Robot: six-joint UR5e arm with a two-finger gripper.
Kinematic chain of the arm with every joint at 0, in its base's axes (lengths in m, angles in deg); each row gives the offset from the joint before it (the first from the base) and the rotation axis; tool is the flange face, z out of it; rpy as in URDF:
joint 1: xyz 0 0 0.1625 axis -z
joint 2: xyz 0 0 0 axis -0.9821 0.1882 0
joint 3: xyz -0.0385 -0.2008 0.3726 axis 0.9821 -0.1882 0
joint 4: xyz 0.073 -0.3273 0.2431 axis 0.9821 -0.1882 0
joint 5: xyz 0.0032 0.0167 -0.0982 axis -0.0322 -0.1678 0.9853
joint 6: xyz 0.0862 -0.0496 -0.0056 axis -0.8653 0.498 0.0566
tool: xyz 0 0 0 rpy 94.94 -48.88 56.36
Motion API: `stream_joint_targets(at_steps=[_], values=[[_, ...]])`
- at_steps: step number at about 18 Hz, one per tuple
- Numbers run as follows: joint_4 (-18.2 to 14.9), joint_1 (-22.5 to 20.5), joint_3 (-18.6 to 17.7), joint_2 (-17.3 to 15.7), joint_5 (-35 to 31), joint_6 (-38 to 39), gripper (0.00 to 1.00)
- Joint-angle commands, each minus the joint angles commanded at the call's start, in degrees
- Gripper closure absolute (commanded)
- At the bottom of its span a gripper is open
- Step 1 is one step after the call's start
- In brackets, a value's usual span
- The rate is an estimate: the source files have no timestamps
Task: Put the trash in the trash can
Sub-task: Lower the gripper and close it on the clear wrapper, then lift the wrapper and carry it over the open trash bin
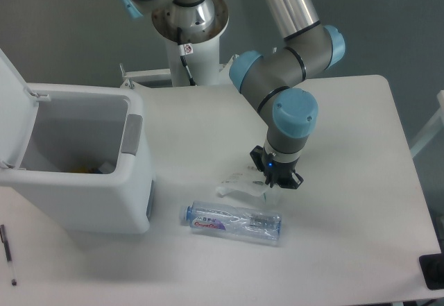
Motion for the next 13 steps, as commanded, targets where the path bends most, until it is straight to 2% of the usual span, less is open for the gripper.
stream_joint_targets(at_steps=[4,6,8,13], values=[[-0.7,-1.1,1.6,-1.1,0.5,0.1,1.00],[-2.2,-2.7,2.0,-1.4,4.6,0.1,1.00],[-6.0,-4.5,3.5,-2.3,9.6,0.1,1.00],[-19.6,-5.2,11.9,-1.4,10.5,-0.1,1.00]])
